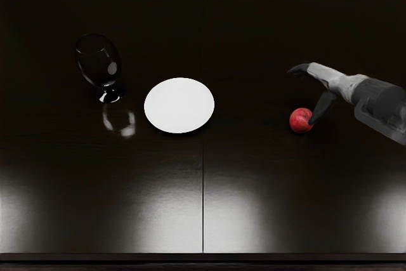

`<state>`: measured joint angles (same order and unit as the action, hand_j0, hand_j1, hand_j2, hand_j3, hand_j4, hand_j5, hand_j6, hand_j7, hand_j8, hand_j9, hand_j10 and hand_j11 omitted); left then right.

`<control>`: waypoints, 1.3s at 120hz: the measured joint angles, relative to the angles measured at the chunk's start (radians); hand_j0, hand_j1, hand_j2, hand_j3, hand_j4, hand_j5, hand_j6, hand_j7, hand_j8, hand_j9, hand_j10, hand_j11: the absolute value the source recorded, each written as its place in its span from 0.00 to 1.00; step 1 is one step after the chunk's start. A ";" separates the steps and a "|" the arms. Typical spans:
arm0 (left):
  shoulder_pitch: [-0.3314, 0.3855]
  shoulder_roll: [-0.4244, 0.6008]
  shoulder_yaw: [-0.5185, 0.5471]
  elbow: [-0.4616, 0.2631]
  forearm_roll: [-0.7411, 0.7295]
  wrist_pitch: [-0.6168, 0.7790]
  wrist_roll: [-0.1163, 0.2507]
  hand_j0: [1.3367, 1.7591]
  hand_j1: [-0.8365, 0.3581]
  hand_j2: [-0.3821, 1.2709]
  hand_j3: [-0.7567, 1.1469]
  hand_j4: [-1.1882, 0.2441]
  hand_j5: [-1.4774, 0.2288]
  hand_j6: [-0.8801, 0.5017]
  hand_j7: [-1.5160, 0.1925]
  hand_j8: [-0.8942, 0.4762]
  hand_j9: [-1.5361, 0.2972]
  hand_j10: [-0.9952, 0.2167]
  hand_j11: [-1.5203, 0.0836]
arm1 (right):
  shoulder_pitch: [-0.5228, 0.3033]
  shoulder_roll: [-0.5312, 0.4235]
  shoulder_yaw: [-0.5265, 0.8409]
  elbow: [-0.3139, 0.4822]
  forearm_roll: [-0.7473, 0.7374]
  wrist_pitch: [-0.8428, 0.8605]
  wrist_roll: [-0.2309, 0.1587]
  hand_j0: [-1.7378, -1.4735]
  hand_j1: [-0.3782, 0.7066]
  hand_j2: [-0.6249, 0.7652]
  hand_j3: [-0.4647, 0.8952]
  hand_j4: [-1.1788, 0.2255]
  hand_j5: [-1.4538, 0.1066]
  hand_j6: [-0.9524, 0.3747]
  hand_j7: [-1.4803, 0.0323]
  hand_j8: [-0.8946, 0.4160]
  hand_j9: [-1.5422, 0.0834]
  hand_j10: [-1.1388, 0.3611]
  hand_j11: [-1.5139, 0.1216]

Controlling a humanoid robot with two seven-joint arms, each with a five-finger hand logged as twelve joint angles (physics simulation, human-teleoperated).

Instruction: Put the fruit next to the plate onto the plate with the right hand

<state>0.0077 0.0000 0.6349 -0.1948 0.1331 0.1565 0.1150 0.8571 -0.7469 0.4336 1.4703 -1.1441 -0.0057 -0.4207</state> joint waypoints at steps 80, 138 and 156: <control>0.000 0.000 0.000 0.000 0.000 0.000 0.000 0.76 0.76 0.26 0.40 0.67 0.69 0.47 0.71 0.49 0.67 0.63 0.76 | -0.112 0.051 -0.032 0.018 -0.054 -0.139 -0.016 0.30 0.44 0.40 0.34 0.57 0.62 0.43 0.65 0.39 0.65 0.51 0.63; 0.000 0.000 0.000 0.000 0.000 0.000 0.000 0.76 0.76 0.26 0.40 0.67 0.69 0.47 0.71 0.49 0.67 0.63 0.76 | -0.114 0.057 -0.033 0.028 -0.043 -0.130 -0.019 0.31 0.56 0.50 0.34 0.45 0.48 0.32 0.52 0.39 0.51 0.44 0.49; 0.000 0.000 0.000 0.000 0.000 0.000 0.000 0.76 0.76 0.26 0.40 0.67 0.69 0.47 0.71 0.49 0.67 0.63 0.76 | -0.103 0.052 -0.023 0.044 -0.038 -0.126 -0.032 0.30 0.57 0.55 0.34 0.44 0.46 0.29 0.49 0.38 0.49 0.43 0.47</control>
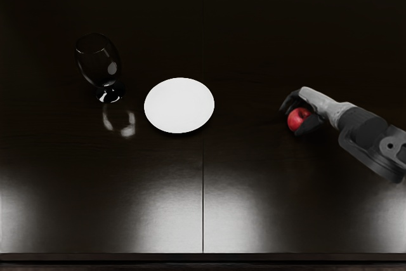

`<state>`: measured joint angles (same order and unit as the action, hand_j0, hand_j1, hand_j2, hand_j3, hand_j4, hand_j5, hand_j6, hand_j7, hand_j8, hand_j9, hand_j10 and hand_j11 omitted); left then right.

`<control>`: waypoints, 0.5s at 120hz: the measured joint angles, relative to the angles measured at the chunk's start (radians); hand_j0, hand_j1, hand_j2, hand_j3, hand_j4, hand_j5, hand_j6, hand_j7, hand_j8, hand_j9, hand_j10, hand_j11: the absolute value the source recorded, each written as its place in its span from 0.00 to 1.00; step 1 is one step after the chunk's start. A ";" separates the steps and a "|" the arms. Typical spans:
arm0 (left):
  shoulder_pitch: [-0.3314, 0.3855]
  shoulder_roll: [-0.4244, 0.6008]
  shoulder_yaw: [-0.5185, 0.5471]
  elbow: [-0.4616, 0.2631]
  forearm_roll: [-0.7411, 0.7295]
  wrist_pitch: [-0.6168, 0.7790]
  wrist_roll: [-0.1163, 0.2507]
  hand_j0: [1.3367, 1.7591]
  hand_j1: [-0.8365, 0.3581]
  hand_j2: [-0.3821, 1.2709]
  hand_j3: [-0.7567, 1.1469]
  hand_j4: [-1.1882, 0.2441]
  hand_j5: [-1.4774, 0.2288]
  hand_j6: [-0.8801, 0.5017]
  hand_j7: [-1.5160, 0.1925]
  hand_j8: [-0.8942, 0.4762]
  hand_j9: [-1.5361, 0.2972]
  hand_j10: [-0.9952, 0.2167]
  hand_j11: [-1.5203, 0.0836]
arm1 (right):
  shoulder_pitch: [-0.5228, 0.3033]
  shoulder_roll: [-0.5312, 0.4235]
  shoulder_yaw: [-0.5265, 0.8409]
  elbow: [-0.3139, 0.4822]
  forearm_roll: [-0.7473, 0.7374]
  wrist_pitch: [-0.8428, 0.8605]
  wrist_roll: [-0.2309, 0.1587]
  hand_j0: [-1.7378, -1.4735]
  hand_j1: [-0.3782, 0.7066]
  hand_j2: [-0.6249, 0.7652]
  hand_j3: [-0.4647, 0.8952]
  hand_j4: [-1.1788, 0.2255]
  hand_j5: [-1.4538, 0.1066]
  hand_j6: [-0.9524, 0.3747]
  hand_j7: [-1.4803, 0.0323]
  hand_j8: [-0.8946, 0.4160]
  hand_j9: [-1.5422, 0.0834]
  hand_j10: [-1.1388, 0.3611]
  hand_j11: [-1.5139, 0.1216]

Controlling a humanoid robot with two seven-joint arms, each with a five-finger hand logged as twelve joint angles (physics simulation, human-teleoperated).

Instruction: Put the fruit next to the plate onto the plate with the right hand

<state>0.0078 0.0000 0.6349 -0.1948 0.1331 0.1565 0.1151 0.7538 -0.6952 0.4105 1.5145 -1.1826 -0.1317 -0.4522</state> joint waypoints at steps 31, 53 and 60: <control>0.001 0.000 0.000 0.000 0.000 0.000 0.000 0.76 0.76 0.26 0.40 0.67 0.69 0.47 0.71 0.49 0.67 0.63 0.76 | 0.096 0.004 0.004 0.034 0.041 0.047 -0.046 0.30 0.57 0.59 0.34 0.42 0.43 0.28 0.47 0.37 0.46 0.42 0.45; 0.000 0.000 0.000 0.000 0.000 0.000 0.000 0.76 0.76 0.26 0.40 0.67 0.69 0.47 0.71 0.49 0.68 0.63 0.76 | 0.181 0.079 0.004 0.024 0.084 0.091 -0.081 0.30 0.57 0.62 0.34 0.41 0.40 0.28 0.45 0.37 0.45 0.42 0.43; 0.000 0.000 0.000 0.000 0.000 0.000 0.000 0.76 0.76 0.26 0.40 0.67 0.69 0.47 0.71 0.49 0.68 0.63 0.76 | 0.200 0.121 0.003 0.001 0.090 0.102 -0.090 0.30 0.58 0.63 0.34 0.41 0.40 0.29 0.44 0.38 0.44 0.43 0.43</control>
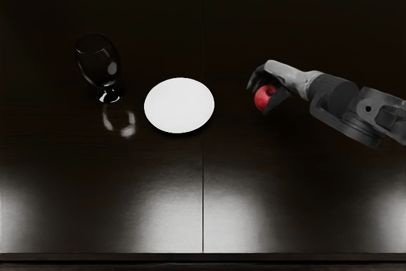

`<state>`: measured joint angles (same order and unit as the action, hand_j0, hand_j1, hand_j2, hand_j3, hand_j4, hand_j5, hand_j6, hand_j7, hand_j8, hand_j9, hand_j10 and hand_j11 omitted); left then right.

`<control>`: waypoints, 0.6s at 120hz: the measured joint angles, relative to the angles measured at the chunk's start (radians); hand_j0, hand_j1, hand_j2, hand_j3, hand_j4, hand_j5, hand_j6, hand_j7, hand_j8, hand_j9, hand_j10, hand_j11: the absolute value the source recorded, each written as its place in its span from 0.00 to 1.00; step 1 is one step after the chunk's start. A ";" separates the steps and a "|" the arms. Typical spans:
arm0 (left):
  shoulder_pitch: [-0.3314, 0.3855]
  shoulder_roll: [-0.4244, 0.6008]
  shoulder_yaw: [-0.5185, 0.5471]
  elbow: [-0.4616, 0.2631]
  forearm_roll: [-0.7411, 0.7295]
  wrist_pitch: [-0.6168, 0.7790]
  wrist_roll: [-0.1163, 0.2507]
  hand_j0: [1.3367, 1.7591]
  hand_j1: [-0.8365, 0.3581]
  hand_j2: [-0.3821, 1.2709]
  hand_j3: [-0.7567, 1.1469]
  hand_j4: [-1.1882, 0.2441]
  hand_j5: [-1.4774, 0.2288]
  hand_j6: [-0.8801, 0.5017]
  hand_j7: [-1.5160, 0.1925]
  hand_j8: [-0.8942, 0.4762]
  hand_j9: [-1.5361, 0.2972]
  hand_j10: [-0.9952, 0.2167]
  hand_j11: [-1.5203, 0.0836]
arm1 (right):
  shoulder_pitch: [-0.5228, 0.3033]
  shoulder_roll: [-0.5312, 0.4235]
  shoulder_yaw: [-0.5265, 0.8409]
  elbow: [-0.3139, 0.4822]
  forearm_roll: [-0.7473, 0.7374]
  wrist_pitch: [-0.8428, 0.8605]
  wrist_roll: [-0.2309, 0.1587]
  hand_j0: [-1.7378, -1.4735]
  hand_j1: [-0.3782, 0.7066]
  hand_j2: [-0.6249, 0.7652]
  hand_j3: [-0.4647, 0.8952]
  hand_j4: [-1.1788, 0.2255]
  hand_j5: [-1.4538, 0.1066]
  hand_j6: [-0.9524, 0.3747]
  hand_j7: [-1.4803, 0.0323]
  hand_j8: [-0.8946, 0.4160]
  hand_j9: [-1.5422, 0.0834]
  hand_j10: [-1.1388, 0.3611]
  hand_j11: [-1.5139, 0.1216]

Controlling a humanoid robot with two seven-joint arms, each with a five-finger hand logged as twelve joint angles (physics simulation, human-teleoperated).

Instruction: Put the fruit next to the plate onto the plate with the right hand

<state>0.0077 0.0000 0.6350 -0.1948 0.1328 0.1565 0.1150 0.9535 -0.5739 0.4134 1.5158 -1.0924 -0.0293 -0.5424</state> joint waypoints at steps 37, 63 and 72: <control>0.000 0.000 0.000 0.000 0.000 0.000 0.000 0.76 0.76 0.26 0.40 0.67 0.69 0.47 0.71 0.49 0.68 0.63 0.76 | 0.081 0.250 -0.016 -0.204 0.007 0.022 -0.011 0.30 0.61 0.66 0.34 0.41 0.37 0.31 0.43 0.41 0.43 0.45 0.42; 0.000 0.000 0.000 0.000 0.000 0.000 0.000 0.76 0.76 0.26 0.40 0.67 0.69 0.47 0.71 0.49 0.68 0.63 0.76 | 0.139 0.460 -0.023 -0.419 0.006 0.025 -0.005 0.30 0.59 0.64 0.34 0.41 0.37 0.30 0.43 0.40 0.42 0.44 0.42; 0.000 0.000 0.000 0.000 0.000 0.000 0.000 0.76 0.76 0.26 0.40 0.67 0.69 0.47 0.71 0.49 0.68 0.63 0.76 | 0.167 0.518 -0.032 -0.512 0.008 0.025 -0.001 0.30 0.60 0.66 0.34 0.41 0.36 0.31 0.43 0.41 0.42 0.45 0.42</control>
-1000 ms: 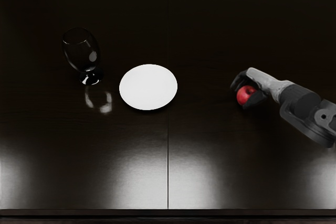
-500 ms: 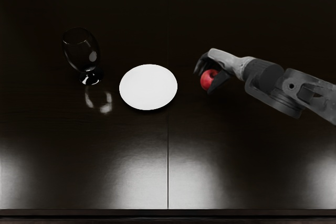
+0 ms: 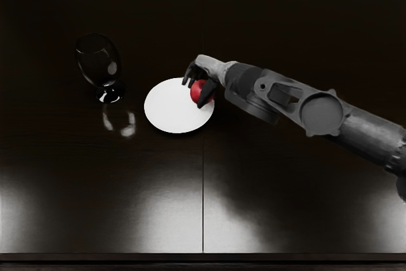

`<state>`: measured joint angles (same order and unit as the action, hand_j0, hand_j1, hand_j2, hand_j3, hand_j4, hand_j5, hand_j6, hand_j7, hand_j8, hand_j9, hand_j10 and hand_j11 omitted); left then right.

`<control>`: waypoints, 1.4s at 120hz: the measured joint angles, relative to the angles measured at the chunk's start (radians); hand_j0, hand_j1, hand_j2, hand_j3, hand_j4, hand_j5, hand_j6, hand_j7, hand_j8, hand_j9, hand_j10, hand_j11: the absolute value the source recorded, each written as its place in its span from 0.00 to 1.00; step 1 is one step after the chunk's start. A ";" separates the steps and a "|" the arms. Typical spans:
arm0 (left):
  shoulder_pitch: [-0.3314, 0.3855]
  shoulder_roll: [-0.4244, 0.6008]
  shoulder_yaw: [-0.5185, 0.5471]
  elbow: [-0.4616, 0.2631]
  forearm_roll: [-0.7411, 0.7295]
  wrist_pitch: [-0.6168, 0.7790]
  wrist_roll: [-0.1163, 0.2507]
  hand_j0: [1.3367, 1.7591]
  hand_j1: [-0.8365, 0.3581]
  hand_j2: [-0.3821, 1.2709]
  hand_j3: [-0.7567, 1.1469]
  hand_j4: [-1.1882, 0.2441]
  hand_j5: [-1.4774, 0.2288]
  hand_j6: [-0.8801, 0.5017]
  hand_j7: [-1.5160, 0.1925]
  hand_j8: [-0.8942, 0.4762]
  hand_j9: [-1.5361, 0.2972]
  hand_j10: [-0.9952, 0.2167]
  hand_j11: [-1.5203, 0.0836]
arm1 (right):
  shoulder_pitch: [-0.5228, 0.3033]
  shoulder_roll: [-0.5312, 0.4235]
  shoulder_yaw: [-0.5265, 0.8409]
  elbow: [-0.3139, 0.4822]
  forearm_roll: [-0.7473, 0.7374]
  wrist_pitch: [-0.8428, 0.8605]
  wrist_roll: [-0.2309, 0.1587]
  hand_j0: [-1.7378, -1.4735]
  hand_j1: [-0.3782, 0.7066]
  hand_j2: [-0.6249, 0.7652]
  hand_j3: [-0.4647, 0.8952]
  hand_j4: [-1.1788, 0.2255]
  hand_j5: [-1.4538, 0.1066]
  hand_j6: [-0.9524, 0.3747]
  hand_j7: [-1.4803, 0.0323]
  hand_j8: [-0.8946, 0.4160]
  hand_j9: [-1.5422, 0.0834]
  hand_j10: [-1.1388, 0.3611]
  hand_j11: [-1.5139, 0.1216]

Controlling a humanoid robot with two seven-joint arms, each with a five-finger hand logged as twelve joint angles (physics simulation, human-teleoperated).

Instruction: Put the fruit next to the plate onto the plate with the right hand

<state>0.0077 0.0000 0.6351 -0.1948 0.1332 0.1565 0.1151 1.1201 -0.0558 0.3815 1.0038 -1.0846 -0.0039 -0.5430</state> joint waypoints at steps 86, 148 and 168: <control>0.000 0.000 0.000 0.000 0.000 0.000 0.000 0.76 0.76 0.26 0.40 0.67 0.69 0.47 0.71 0.49 0.68 0.63 0.76 | 0.003 0.056 -0.048 -0.108 0.231 0.017 0.139 0.31 0.58 0.59 0.34 0.40 0.38 0.29 0.43 0.40 0.43 0.46 0.41; 0.000 0.000 0.000 0.000 0.000 0.000 0.000 0.76 0.76 0.26 0.40 0.67 0.69 0.47 0.71 0.49 0.67 0.63 0.76 | 0.005 -0.153 -0.023 0.199 0.314 0.016 0.117 0.30 0.14 0.46 0.34 0.75 0.83 0.63 0.87 0.61 0.85 0.69 0.83; 0.001 0.000 0.000 0.000 0.000 0.000 0.000 0.76 0.76 0.26 0.40 0.67 0.69 0.47 0.71 0.49 0.67 0.63 0.76 | -0.059 -0.437 0.068 0.237 0.477 0.374 0.263 0.30 0.10 0.45 0.34 0.79 0.87 0.66 0.91 0.64 0.89 0.72 0.86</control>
<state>0.0084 0.0000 0.6348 -0.1948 0.1333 0.1565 0.1151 1.0611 -0.4929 0.4495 1.2413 -0.6076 0.3702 -0.2803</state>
